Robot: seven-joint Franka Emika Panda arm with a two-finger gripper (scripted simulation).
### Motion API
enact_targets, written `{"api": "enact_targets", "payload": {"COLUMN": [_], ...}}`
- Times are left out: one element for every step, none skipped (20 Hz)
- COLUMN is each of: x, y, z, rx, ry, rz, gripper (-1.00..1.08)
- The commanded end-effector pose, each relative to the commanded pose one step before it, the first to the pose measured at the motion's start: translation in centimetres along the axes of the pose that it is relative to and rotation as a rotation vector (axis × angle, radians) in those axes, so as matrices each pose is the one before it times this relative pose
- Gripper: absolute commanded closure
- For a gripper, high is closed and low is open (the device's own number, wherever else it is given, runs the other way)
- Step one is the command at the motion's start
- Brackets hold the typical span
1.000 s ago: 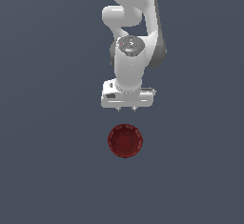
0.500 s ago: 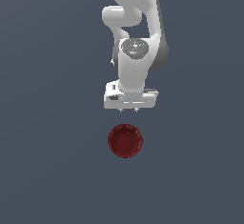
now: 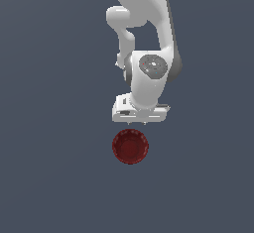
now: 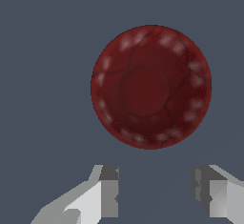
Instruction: Pick up the object and move it to a goal position.
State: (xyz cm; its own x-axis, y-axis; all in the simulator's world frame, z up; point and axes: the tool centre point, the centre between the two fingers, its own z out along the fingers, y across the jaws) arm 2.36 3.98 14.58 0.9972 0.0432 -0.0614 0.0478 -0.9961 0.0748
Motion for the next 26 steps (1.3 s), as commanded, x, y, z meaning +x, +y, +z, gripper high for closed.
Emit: {"api": "enact_targets", "payload": {"x": [0.960, 0.426, 0.431, 0.422, 0.414, 0.404, 0.395, 0.385, 0.376, 0.365, 0.353, 0.327, 0.300, 0.275, 0.251, 0.228, 0.206, 0.186, 0.166, 0.148, 0.131, 0.114, 0.099, 0.084, 0.070, 0.056], "y": [-0.506, -0.229, -0.243, -0.251, -0.260, -0.268, -0.277, -0.286, -0.295, -0.305, -0.312, -0.308, -0.299, -0.290, -0.279, -0.267, -0.253, -0.239, -0.224, -0.207, -0.190, -0.172, -0.154, -0.134, -0.114, -0.094], "z": [0.750, 0.328, 0.338, 0.338, 0.337, 0.335, 0.333, 0.330, 0.327, 0.323, 0.316, 0.298, 0.277, 0.256, 0.236, 0.217, 0.198, 0.180, 0.162, 0.145, 0.129, 0.113, 0.098, 0.084, 0.070, 0.057], "rx": [-0.02607, -0.01232, -0.01305, -0.01339, -0.01376, -0.01408, -0.01440, -0.01472, -0.01502, -0.01532, -0.01550, -0.01508, -0.01447, -0.01383, -0.01314, -0.01245, -0.01168, -0.01093, -0.01010, -0.00931, -0.00846, -0.00762, -0.00676, -0.00587, -0.00495, -0.00406], "ry": [-0.01211, -0.00495, -0.00486, -0.00460, -0.00434, -0.00405, -0.00377, -0.00347, -0.00316, -0.00284, -0.00250, -0.00208, -0.00168, -0.00132, -0.00101, -0.00073, -0.00049, -0.00030, -0.00013, 0.00000, 0.00010, 0.00017, 0.00021, 0.00023, 0.00023, 0.00021], "rz": [0.00099, 0.00072, 0.00079, 0.00085, 0.00090, 0.00096, 0.00101, 0.00107, 0.00112, 0.00118, 0.00123, 0.00123, 0.00121, 0.00118, 0.00115, 0.00111, 0.00106, 0.00101, 0.00095, 0.00089, 0.00082, 0.00075, 0.00068, 0.00059, 0.00050, 0.00042], "gripper": [-0.20, -0.20, -0.20, -0.20, -0.20, -0.20, -0.20, -0.20, -0.20, -0.20, -0.20, -0.20, -0.20, -0.20, -0.20, -0.20, -0.20, -0.20, -0.20, -0.20, -0.20, -0.20, -0.20, -0.20, -0.20, -0.20]}}
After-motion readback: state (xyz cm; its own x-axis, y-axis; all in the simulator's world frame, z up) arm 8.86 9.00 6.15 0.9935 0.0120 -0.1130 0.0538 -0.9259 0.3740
